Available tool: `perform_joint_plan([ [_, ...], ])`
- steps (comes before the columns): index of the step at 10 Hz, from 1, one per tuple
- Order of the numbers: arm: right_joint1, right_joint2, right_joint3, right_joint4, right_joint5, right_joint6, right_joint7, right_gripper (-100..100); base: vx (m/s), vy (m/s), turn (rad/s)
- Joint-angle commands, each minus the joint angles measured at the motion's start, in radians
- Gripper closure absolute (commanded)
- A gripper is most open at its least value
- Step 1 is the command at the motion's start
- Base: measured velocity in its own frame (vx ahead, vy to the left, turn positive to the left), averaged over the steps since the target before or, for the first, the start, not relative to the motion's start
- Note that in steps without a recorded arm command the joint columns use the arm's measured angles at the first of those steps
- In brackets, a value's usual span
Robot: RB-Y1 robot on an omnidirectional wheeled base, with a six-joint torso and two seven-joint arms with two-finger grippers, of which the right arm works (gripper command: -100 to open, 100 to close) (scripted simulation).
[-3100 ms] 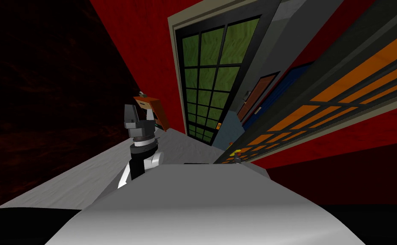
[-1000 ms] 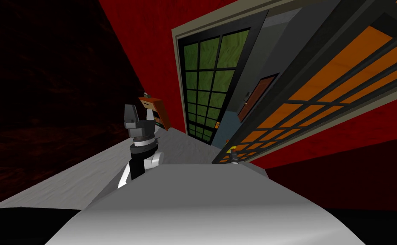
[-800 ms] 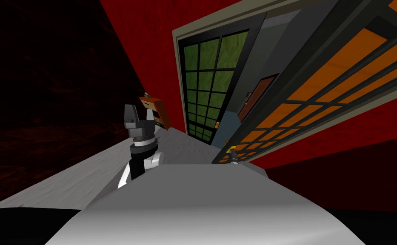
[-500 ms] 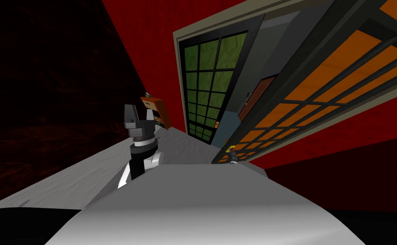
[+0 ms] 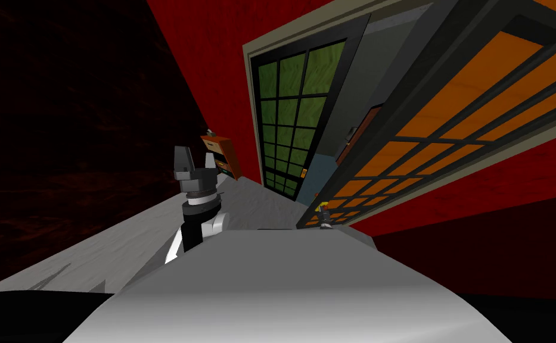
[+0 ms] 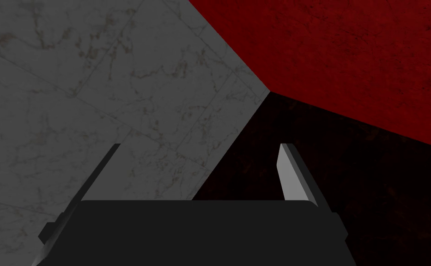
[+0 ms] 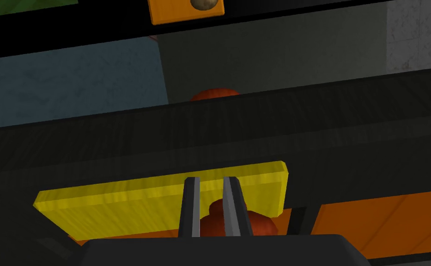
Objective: Pull the door open
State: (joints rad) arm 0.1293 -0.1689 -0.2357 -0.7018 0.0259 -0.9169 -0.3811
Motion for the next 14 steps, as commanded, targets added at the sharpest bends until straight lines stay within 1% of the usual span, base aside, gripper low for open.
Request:
perform_joint_plan([
  [1, 0.0, -0.004, 0.002, -0.001, -0.013, 0.008, -0.04, -100, -0.074, -0.029, 0.095],
  [3, -0.003, -0.004, 0.011, -0.005, -0.026, 0.013, -0.084, -100, -0.075, -0.026, 0.069],
  [7, -0.012, -0.003, 0.035, -0.015, -0.058, 0.024, -0.192, -100, -0.085, -0.054, 0.088],
  [8, -0.012, -0.003, 0.035, -0.015, -0.058, 0.024, -0.2, -100, -0.069, -0.031, 0.038],
  [9, -0.014, -0.003, 0.042, -0.018, -0.067, 0.027, -0.233, -100, -0.048, -0.026, 0.035],
  [10, -0.014, -0.003, 0.042, -0.018, -0.067, 0.027, -0.233, -100, -0.052, -0.029, 0.025],
  [12, -0.019, -0.002, 0.056, -0.024, -0.087, 0.034, -0.293, -100, -0.073, -0.032, 0.094],
  [13, -0.019, -0.002, 0.056, -0.024, -0.087, 0.034, -0.302, -100, -0.055, -0.026, 0.041],
  [14, -0.021, -0.002, 0.063, -0.028, -0.097, 0.037, -0.338, -100, -0.049, -0.045, 0.059],
])
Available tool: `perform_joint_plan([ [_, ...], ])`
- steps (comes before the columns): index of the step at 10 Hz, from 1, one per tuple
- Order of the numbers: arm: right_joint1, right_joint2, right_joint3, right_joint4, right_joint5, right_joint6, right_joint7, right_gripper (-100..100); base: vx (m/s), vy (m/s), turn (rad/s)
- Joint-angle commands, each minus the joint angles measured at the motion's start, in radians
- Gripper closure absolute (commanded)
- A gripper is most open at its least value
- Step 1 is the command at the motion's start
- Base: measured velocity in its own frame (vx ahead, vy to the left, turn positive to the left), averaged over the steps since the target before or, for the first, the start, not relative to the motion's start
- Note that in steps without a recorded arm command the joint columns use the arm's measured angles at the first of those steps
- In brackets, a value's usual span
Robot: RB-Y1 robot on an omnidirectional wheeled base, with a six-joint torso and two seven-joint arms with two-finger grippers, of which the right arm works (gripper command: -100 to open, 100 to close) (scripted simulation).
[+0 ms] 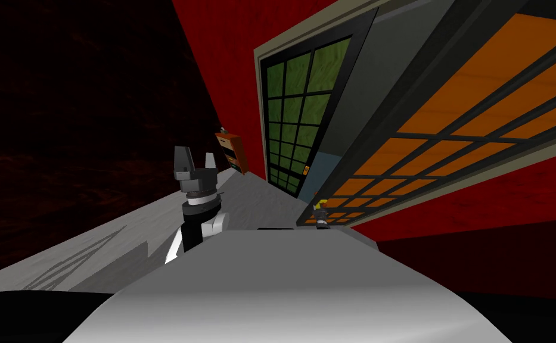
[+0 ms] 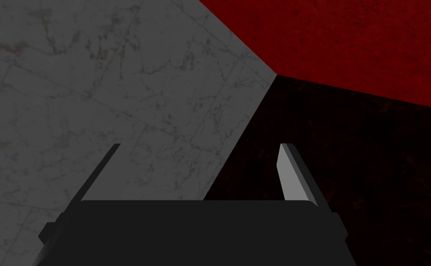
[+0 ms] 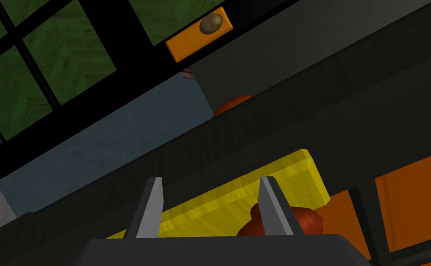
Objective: Pull the door open
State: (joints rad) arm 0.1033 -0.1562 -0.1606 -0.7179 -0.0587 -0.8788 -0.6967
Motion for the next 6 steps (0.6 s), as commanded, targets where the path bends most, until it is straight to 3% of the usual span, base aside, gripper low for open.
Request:
perform_joint_plan([
  [1, 0.002, -0.014, -0.005, -0.015, -0.023, 0.003, -0.05, -100, -0.078, -0.069, 0.107],
  [4, -0.001, -0.014, 0.003, -0.018, -0.034, 0.006, -0.097, -100, -0.064, -0.039, 0.055],
  [6, -0.006, -0.013, 0.019, -0.025, -0.055, 0.014, -0.16, -100, -0.081, -0.048, 0.084],
])
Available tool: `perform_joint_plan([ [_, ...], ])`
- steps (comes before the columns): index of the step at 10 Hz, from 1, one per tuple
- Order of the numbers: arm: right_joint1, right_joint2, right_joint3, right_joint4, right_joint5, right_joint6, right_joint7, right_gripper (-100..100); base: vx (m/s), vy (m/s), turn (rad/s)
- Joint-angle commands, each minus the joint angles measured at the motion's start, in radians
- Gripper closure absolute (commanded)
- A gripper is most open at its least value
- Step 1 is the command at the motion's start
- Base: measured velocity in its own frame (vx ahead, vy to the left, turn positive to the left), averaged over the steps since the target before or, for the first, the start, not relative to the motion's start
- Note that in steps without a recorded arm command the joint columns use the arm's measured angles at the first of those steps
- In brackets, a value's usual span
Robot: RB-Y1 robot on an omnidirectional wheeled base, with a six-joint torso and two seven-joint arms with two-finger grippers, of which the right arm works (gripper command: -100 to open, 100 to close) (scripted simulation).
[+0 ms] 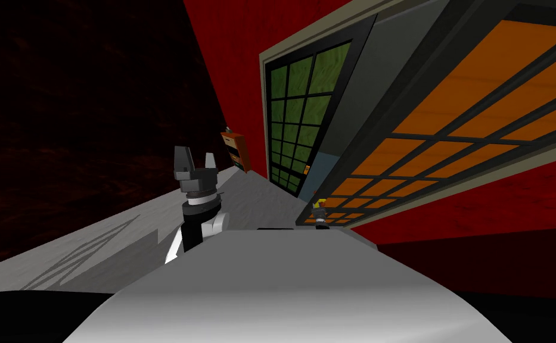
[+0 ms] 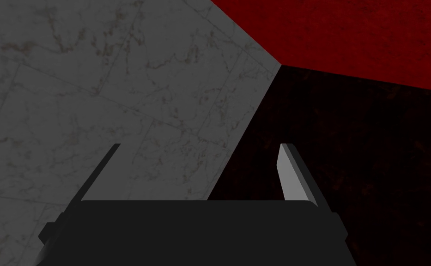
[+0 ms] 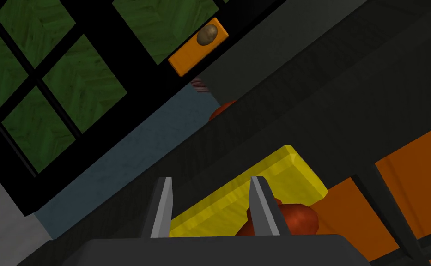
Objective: Pull the door open
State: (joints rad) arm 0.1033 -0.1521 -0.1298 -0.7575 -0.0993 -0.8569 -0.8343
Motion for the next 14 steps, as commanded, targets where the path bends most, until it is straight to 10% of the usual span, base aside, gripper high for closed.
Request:
perform_joint_plan([
  [1, -0.006, -0.017, -0.012, 0.014, -0.015, -0.008, -0.036, -100, -0.056, -0.044, 0.044],
  [14, -0.028, -0.015, 0.05, -0.013, -0.1, 0.021, -0.341, -100, -0.065, -0.035, 0.065],
])
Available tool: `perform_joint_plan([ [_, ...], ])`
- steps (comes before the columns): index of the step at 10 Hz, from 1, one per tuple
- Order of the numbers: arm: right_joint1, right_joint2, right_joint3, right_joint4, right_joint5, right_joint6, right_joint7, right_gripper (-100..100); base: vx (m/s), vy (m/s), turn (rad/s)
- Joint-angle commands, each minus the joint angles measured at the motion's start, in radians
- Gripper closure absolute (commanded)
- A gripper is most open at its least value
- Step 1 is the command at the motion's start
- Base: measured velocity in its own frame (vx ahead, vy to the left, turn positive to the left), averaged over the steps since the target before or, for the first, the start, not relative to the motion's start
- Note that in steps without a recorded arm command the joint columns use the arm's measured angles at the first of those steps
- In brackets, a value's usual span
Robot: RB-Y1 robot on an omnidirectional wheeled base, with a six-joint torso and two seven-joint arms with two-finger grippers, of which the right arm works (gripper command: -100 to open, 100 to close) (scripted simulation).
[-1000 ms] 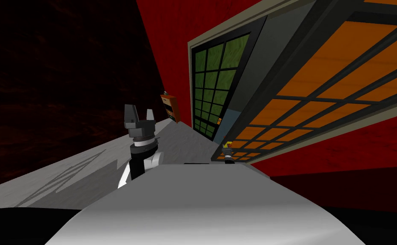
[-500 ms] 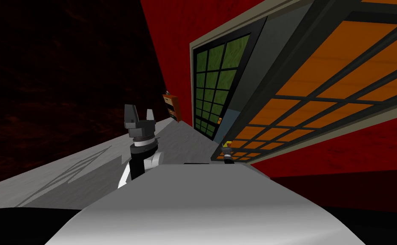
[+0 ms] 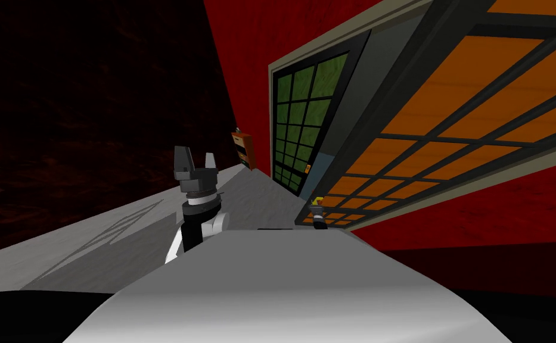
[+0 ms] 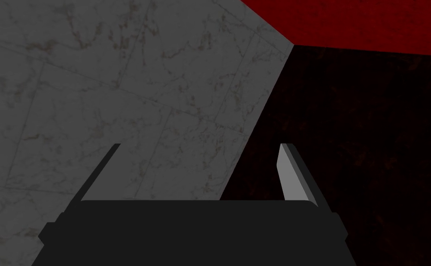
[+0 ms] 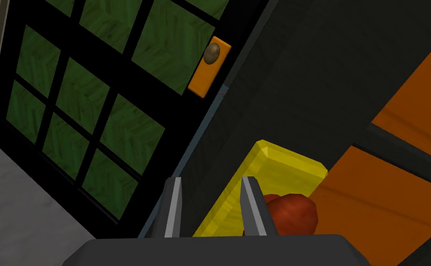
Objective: Pull the door open
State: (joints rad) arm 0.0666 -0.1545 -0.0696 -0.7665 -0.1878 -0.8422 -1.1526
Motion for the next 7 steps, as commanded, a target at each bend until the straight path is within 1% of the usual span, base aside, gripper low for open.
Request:
perform_joint_plan([
  [1, 0.006, -0.013, -0.003, -0.007, -0.022, 0.01, -0.05, -100, -0.092, -0.025, 0.102],
  [2, 0.006, -0.013, -0.003, -0.007, -0.022, 0.01, -0.059, -100, -0.078, -0.026, 0.038],
  [4, 0.001, -0.012, 0.01, -0.013, -0.041, 0.017, -0.119, -100, -0.094, -0.04, 0.076],
  [5, 0.001, -0.012, 0.01, -0.013, -0.041, 0.017, -0.126, -100, -0.067, -0.043, 0.035],
  [7, -0.003, -0.012, 0.023, -0.019, -0.058, 0.023, -0.186, -100, -0.062, -0.027, 0.071],
])
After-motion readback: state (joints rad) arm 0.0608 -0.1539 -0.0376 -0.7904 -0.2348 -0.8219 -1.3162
